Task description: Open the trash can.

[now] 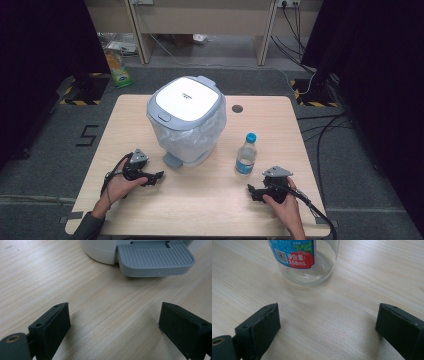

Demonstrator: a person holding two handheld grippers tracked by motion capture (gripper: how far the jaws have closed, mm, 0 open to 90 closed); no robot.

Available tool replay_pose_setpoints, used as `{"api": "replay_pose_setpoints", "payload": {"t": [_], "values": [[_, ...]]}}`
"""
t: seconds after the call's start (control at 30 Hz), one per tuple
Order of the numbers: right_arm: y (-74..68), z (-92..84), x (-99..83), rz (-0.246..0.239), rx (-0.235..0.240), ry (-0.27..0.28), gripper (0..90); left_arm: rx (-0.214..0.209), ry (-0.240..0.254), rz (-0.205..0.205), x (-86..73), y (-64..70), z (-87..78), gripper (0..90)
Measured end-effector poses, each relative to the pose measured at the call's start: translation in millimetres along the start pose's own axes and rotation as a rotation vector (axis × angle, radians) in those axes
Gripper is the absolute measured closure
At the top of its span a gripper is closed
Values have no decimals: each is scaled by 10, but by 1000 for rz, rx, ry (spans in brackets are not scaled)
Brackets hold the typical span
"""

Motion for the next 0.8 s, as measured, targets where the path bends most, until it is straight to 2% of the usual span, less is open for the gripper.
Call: {"api": "replay_pose_setpoints", "payload": {"t": [0.03,0.1,0.2,0.23,0.3,0.37,0.4,0.43,0.47,0.57,0.6,0.7,0.8], "values": [[-2,-4,1,2,-2,4,93,0,-1,0,0,0,0,90],[-16,-26,5,6,0,26,204,0,0,0,0,0,0,90],[-35,-80,10,-21,-42,42,163,-1,2,-3,2,-1,1,92],[-58,-112,18,-12,-55,53,163,0,3,-9,6,-2,3,94],[-131,-193,48,-2,-47,82,165,1,9,-11,7,-3,0,102],[-240,-273,84,7,-26,115,170,-19,19,-4,11,3,-12,147],[-298,-308,100,-6,-26,126,171,-37,28,-12,16,11,-14,150],[-298,-308,100,-6,-26,126,171,-37,28,-12,16,11,-14,153],[-434,-364,126,-37,-20,130,171,-72,41,-24,32,29,-16,157],[-655,-399,187,-70,11,133,166,-63,46,-9,60,38,-41,162],[-740,-398,214,-73,35,143,166,-78,67,3,118,75,-101,164],[-997,-356,279,-72,119,160,167,-109,100,1,211,135,-174,163],[-1200,-253,362,-106,146,170,172,-140,130,-4,292,203,-186,163]]}}
Point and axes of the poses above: each handheld gripper's, and its own axes: z roughly forward along the jaws, x roughly out of its top, y roughly to its right, the point moved 6 cm from there along z, roughly forward along the jaws, and after that the axes turned 6 degrees about z, right-handed, at the moved point
